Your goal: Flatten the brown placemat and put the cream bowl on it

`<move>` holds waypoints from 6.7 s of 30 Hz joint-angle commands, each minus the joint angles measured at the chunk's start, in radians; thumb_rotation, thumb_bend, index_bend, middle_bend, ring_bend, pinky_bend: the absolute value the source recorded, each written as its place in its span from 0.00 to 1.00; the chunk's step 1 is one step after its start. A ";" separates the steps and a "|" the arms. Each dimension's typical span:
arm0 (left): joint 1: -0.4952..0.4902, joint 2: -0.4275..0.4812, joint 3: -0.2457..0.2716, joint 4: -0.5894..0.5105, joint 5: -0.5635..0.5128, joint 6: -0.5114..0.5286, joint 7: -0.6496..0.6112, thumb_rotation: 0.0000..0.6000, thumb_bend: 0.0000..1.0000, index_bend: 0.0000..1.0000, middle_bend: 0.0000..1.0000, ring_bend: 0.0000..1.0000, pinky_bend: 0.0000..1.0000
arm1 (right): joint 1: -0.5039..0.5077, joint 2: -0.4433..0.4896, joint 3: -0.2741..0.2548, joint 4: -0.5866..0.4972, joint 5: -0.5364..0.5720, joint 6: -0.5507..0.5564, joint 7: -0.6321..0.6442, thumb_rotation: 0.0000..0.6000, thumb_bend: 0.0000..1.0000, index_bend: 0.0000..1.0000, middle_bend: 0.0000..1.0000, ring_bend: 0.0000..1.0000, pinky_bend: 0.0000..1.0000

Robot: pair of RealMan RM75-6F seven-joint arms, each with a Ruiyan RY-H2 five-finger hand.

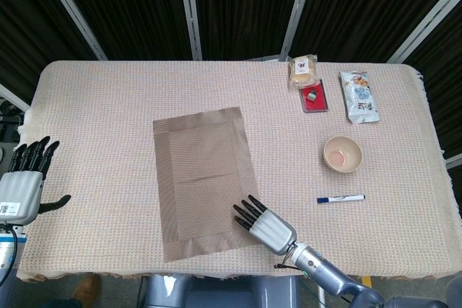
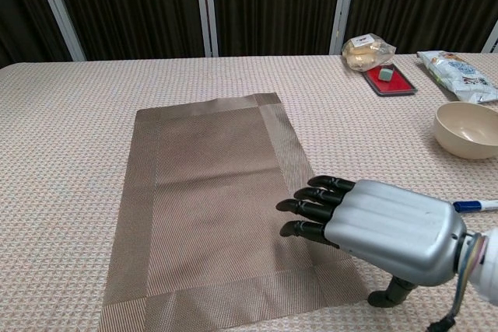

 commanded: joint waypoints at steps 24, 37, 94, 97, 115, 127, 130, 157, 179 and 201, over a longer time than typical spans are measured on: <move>0.001 0.003 -0.008 0.006 -0.008 -0.014 -0.008 1.00 0.00 0.00 0.00 0.00 0.00 | 0.024 -0.006 -0.031 -0.019 0.030 -0.001 -0.049 1.00 0.00 0.14 0.00 0.00 0.00; 0.000 -0.003 -0.009 0.006 -0.009 -0.016 0.004 1.00 0.00 0.00 0.00 0.00 0.00 | 0.030 -0.002 -0.042 -0.007 0.020 0.014 -0.027 1.00 0.00 0.14 0.00 0.00 0.00; 0.003 -0.001 -0.008 0.007 -0.009 -0.025 0.004 1.00 0.00 0.00 0.00 0.00 0.00 | 0.051 0.122 -0.116 0.069 -0.191 0.233 0.226 1.00 0.43 0.92 0.06 0.00 0.00; 0.004 -0.002 -0.006 0.005 -0.007 -0.025 0.008 1.00 0.00 0.00 0.00 0.00 0.00 | 0.043 0.185 -0.152 0.074 -0.247 0.266 0.221 1.00 0.43 0.92 0.06 0.00 0.00; -0.001 -0.019 -0.007 0.008 -0.016 -0.027 0.037 1.00 0.00 0.00 0.00 0.00 0.00 | 0.244 0.358 -0.044 0.299 -0.438 0.216 0.074 1.00 0.40 0.92 0.07 0.00 0.00; -0.006 -0.015 -0.024 0.038 -0.065 -0.043 0.022 1.00 0.00 0.00 0.00 0.00 0.00 | 0.412 0.244 0.031 0.573 -0.461 0.168 0.085 1.00 0.29 0.06 0.03 0.00 0.00; -0.008 -0.018 -0.025 0.043 -0.069 -0.044 0.024 1.00 0.00 0.00 0.00 0.00 0.00 | 0.409 0.207 0.052 0.618 -0.417 0.182 0.102 1.00 0.26 0.00 0.01 0.00 0.00; -0.160 -0.149 0.024 0.349 0.189 -0.237 -0.257 1.00 0.00 0.09 0.00 0.00 0.00 | -0.202 0.402 0.039 -0.132 0.099 0.666 0.466 1.00 0.00 0.00 0.00 0.00 0.00; -0.391 -0.504 -0.006 0.764 0.185 -0.461 -0.322 1.00 0.14 0.30 0.00 0.00 0.00 | -0.357 0.308 -0.015 -0.058 0.023 0.709 0.407 1.00 0.00 0.00 0.00 0.00 0.00; -0.490 -0.673 -0.008 0.900 0.139 -0.540 -0.302 1.00 0.15 0.30 0.00 0.00 0.00 | -0.376 0.320 0.031 -0.045 0.028 0.673 0.419 1.00 0.00 0.00 0.00 0.00 0.00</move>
